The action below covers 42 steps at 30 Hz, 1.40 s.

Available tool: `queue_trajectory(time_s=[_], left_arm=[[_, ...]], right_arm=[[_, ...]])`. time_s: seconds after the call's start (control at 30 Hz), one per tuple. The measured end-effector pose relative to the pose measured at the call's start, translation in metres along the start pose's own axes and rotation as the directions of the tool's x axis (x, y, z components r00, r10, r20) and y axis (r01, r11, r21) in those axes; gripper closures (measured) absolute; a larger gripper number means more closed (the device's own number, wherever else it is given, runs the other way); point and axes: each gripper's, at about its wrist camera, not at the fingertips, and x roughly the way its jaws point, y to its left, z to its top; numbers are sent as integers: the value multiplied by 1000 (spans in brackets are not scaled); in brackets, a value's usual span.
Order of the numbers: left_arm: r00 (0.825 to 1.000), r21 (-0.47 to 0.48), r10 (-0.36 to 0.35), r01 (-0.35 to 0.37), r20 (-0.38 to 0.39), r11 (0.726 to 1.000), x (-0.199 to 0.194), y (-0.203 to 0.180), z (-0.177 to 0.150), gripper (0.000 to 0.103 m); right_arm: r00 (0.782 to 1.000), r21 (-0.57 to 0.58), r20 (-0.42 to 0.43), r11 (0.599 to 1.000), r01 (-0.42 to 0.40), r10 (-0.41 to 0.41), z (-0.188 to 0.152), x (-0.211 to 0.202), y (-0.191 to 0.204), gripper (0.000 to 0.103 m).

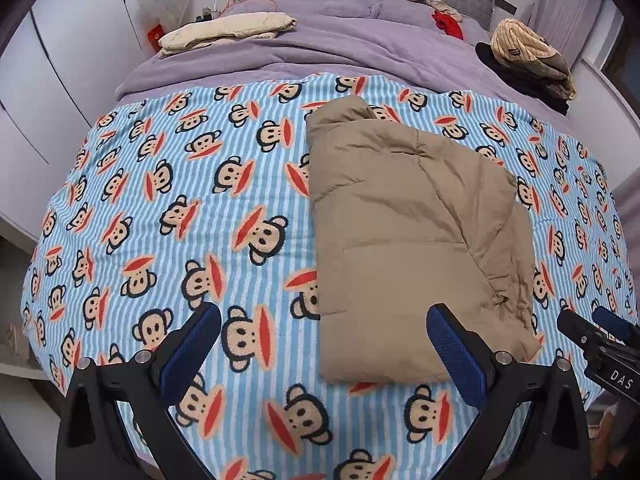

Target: Fold large clothes

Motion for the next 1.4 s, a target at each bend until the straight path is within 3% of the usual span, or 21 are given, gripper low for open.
queue_trajectory(time_s=[0.2,0.57,1.4], left_arm=[[1000,-7,16,-16,5,1000,-15,-10,-10,0],[996,-21,32,-30,86,999,-55,-23,-13,0],[990,-33,50,-46,130,998,-78,-26,-20,0]], right_arm=[[1000,-3,17,1000,-5,5,-3,-13,-9,12],[991,-13,130,1000,-3,5,3,-54,-16,12],[986,-23,162,999,-25,29,-3,-75,-13,12]])
